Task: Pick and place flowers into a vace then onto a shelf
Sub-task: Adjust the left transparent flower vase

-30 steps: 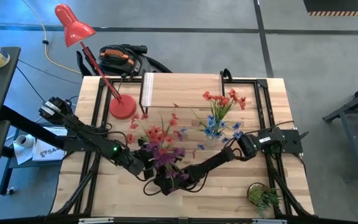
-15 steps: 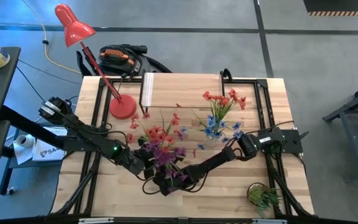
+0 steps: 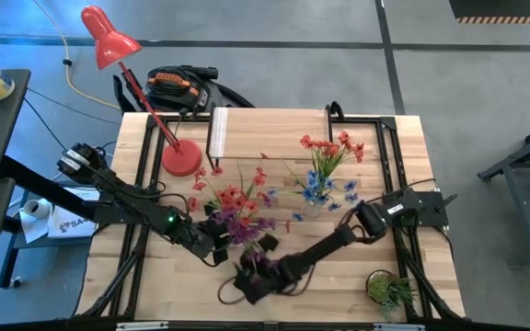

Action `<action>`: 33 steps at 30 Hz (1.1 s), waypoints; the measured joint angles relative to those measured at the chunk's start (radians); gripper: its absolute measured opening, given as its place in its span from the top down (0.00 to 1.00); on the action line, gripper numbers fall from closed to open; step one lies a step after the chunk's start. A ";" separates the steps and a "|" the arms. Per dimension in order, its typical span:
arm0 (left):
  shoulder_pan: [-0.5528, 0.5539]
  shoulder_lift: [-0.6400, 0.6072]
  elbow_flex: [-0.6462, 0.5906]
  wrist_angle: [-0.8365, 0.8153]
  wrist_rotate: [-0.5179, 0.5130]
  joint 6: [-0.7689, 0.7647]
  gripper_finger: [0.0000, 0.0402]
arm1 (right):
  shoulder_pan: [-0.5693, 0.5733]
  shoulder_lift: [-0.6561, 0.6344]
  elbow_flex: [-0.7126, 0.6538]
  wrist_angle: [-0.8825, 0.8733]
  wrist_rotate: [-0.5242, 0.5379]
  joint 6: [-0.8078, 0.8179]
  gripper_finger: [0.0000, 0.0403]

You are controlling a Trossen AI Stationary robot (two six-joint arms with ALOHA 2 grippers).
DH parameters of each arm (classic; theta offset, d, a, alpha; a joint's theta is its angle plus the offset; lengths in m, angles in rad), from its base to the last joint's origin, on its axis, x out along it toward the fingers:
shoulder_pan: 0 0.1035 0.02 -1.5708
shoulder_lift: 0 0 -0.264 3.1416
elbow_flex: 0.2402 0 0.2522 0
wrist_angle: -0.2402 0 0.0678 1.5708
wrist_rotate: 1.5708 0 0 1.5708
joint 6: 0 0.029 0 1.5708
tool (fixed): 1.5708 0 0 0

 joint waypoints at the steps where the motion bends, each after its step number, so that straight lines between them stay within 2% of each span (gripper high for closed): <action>1: 0.000 0.000 0.000 -0.002 0.001 0.000 0.54 | 0.014 -0.007 0.000 -0.031 0.000 0.025 0.02; 4: 0.000 -0.001 0.001 -0.007 0.004 -0.001 0.54 | 0.055 -0.025 0.001 -0.149 -0.019 0.131 0.02; 12: 0.000 -0.008 0.004 -0.002 0.009 0.022 0.54 | 0.184 -0.057 0.003 -0.483 -0.157 0.490 0.02; 18: 0.000 -0.006 0.073 -0.079 0.019 0.051 0.54 | 0.240 -0.062 0.004 -0.545 -0.231 0.506 0.02; 24: -0.001 -0.005 0.145 -0.243 0.043 0.036 0.54 | 0.265 -0.060 0.060 -0.643 -0.300 0.571 0.02; 27: -0.001 -0.005 0.166 -0.297 0.040 0.008 0.54 | 0.265 -0.056 0.110 -0.734 -0.292 0.552 0.02; 33: -0.001 -0.006 0.171 -0.314 0.031 -0.002 0.54 | 0.250 -0.055 0.118 -0.777 -0.267 0.513 0.02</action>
